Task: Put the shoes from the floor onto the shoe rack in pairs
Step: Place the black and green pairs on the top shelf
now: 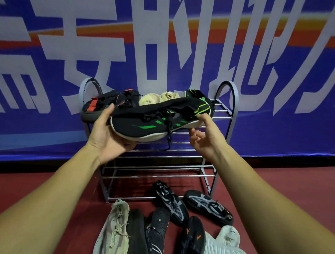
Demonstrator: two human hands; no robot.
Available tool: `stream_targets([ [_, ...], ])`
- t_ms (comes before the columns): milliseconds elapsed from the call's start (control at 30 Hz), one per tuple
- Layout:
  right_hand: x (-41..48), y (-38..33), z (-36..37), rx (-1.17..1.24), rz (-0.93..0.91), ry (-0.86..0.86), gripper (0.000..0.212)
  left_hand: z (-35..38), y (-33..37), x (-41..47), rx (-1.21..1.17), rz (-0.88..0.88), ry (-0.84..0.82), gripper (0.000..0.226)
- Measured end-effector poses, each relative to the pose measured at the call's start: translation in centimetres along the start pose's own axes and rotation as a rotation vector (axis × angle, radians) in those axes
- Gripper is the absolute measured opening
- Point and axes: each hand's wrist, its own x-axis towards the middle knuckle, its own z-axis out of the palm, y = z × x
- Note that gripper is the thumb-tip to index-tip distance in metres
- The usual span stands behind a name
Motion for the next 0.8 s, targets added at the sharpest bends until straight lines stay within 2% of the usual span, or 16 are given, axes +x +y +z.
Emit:
stream_targets([
  [133, 0.1, 0.1, 0.0, 0.046, 0.002, 0.023, 0.032, 1.0, -0.8, 1.0, -0.137, 0.071, 0.039, 0.07],
  [267, 0.0, 0.4, -0.5, 0.007, 0.001, 0.045, 0.025, 2.3, -1.8, 2.0, 0.035, 0.062, 0.061, 0.058],
  [333, 0.1, 0.6, -0.6, -0.06, 0.008, 0.048, 0.02, 2.7, -2.2, 2.4, 0.056, 0.026, 0.036, 0.073],
  [367, 0.1, 0.8, -0.7, -0.082, 0.014, 0.039, 0.02, 2.9, -2.3, 2.7, 0.045, 0.04, 0.036, 0.074],
  [433, 0.1, 1.0, -0.7, -0.102, 0.03, 0.005, 0.022, 3.3, -2.6, 3.7, 0.058, 0.1, 0.118, 0.069],
  [533, -0.1, 1.3, -0.7, -0.154, 0.056, -0.051, 0.018, 4.1, -2.8, 4.5, 0.125, 0.147, 0.216, 0.085],
  [600, -0.3, 1.3, -0.7, -0.223, 0.042, -0.078, 0.023, 4.5, -2.9, 4.8, 0.163, 0.178, 0.236, 0.069],
  [700, -0.5, 1.1, -0.7, -0.262, -0.003, -0.143, 0.049, 5.4, -3.2, 5.3, 0.166, 0.219, 0.262, 0.029],
  [733, -0.5, 1.0, -0.8, -0.261, -0.029, -0.148, 0.053, 5.7, -3.4, 5.4, 0.18, 0.222, 0.248, 0.023],
  [800, -0.4, 0.8, -1.2, -0.231, -0.078, -0.143, 0.049, 6.4, -3.7, 5.5, 0.219, 0.221, 0.207, 0.022],
])
